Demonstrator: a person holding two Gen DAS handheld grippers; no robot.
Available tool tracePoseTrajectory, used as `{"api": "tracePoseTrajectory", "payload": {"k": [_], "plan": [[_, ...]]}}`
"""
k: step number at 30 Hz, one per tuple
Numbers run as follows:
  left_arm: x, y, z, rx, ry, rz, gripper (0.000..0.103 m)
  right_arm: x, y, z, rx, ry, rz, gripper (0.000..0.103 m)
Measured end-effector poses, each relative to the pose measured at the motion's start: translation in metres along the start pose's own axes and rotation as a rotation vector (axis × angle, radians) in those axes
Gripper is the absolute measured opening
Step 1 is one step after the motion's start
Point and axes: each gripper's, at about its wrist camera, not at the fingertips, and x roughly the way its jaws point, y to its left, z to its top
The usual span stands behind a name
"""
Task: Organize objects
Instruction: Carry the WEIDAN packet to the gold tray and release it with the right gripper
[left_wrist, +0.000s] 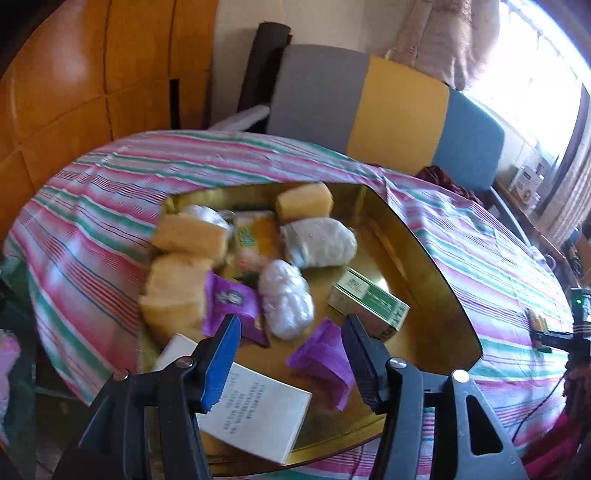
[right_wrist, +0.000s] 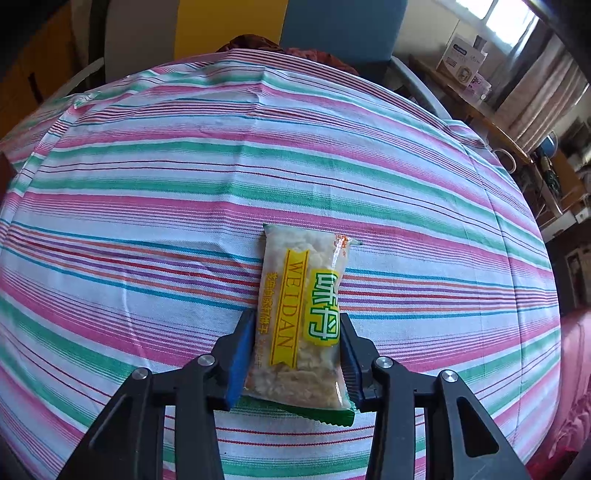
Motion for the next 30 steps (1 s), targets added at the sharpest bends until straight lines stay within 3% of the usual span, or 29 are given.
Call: {"api": "tracePoseTrajectory", "payload": {"k": [3, 7, 16, 21, 30], "plan": [[-0.009, 0.004, 0.004, 0.001, -0.033, 0.023, 0.057, -0.011, 0.008, 0.003, 0.022, -0.004, 0.011, 0.043], [-0.017, 0.009, 0.006, -0.010, -0.057, 0.040, 0.057, -0.044, 0.041, 0.015, 0.011, -0.087, 0.095, 0.043], [-0.022, 0.018, 0.002, -0.037, -0.068, 0.057, 0.057, -0.124, 0.189, 0.026, -0.182, -0.262, 0.337, 0.043], [-0.022, 0.024, 0.000, -0.051, -0.066, 0.063, 0.058, -0.150, 0.260, 0.013, -0.279, -0.289, 0.441, 0.043], [-0.022, 0.032, -0.002, -0.073, -0.065, 0.081, 0.058, -0.157, 0.321, 0.001, -0.363, -0.281, 0.516, 0.043]]}}
